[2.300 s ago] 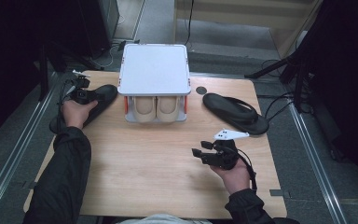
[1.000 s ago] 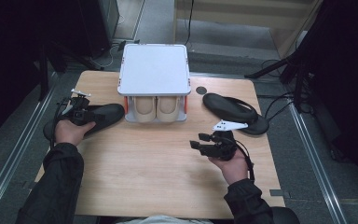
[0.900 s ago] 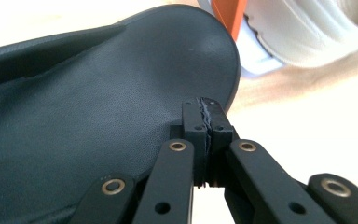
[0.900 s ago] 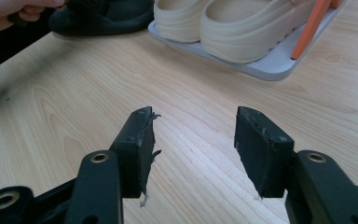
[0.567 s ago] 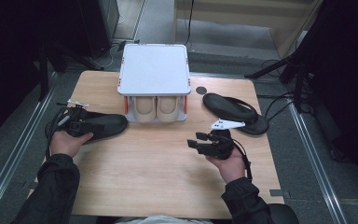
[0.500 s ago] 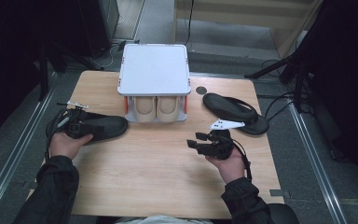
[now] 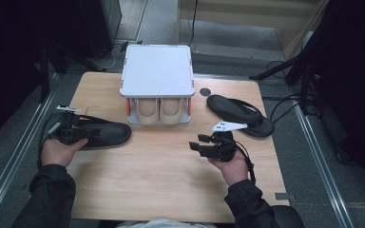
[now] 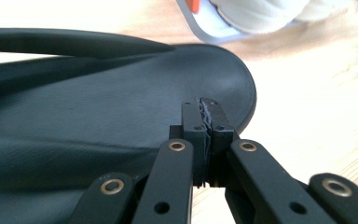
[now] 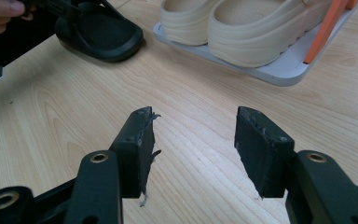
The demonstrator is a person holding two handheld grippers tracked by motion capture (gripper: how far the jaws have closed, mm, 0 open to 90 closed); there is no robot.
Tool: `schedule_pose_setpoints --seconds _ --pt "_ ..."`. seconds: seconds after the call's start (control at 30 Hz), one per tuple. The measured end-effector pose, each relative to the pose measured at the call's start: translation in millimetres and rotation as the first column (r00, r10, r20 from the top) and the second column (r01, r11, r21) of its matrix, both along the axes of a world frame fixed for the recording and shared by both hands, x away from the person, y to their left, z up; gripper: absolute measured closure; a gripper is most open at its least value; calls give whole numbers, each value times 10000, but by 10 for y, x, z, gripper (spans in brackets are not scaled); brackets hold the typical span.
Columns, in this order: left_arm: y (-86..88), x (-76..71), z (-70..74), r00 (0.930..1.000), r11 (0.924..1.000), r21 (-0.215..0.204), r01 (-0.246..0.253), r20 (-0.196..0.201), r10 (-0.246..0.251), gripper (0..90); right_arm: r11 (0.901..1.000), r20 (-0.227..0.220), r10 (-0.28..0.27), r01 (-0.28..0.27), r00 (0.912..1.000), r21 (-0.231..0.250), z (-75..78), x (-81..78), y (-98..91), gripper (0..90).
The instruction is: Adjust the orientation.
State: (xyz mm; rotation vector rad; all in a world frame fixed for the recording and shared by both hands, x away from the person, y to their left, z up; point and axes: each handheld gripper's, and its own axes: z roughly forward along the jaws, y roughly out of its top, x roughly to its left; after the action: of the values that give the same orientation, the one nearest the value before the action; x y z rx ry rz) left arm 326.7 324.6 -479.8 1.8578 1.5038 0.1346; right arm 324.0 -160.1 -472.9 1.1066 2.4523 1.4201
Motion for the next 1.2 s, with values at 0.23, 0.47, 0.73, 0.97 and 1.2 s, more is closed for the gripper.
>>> schedule_pose_setpoints --seconds 0.23,0.47,0.73,0.97,1.2 --pt "234 -259 26 9972 9973 -29 -740 132 741 892 9999 5 156 -156 9999 -2 11 64 53 479" --pt "437 -416 -66 9901 9901 260 -1381 -217 1386 900 9994 23 349 -349 9994 -12 13 109 120 480" --pt "566 -388 -242 9837 9843 584 -1668 -578 1702 900 9993 9 377 -377 9993 -58 6 122 151 475" --pt "591 -299 -310 9804 9815 861 -1709 -846 1781 900 9991 16 398 -397 9992 -120 13 110 150 475" --pt "633 -186 -317 9770 9783 793 -1916 -795 1978 900 9992 27 369 -369 9993 -161 11 90 145 470"
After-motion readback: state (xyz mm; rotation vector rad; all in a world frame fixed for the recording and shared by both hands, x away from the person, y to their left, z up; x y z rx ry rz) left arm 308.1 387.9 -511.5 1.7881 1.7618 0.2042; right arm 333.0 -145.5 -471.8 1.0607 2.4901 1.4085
